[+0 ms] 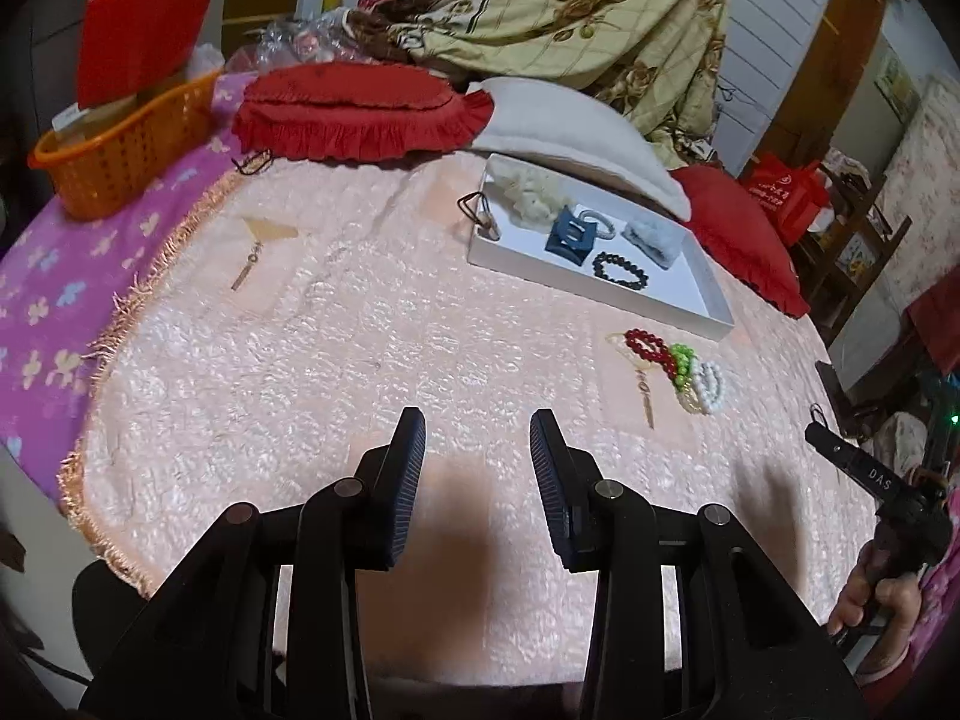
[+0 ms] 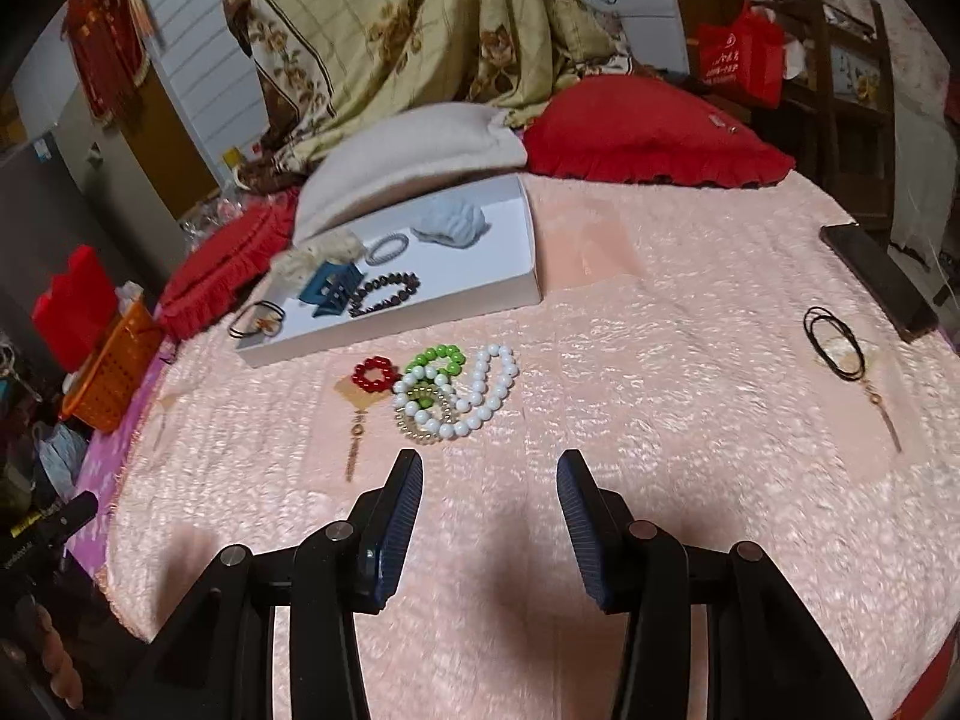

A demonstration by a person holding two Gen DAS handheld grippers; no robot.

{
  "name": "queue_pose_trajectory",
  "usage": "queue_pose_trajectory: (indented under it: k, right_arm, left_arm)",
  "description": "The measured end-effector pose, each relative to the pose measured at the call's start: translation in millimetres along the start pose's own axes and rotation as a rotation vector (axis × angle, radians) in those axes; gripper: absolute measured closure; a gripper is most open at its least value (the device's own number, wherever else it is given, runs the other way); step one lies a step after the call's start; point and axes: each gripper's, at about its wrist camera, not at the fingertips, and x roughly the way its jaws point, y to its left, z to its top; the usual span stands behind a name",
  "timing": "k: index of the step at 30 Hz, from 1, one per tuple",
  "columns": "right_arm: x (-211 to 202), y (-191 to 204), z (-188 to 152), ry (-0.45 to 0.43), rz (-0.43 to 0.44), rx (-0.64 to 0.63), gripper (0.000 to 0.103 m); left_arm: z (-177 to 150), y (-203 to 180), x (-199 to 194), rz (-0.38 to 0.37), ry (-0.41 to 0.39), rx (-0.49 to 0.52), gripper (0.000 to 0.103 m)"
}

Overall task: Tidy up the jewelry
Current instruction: 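Lower the hair tie into the box and open the left gripper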

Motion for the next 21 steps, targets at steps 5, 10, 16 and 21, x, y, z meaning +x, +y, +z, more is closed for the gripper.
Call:
queue_pose_trajectory:
  k: [5, 10, 16, 21]
  right_arm:
    - [-3, 6, -3, -0.008, 0.024, -0.002, 0.058]
    - [14, 12, 8, 0.009, 0.055, 0.002, 0.058]
    - [44, 6, 24, 0.043, 0.079, 0.031, 0.058]
    - [64, -3, 33, 0.069, 0.064, 0.049, 0.058]
  left_arm:
    - [10, 4, -11, 0.017, -0.016, 0.006, 0.067]
    - [48, 11, 8, 0.052, 0.007, 0.004, 0.067]
    - [112, 22, 80, 0.040, 0.071, -0.074, 0.067]
    - [153, 24, 151, -0.011, 0.139, -0.132, 0.068]
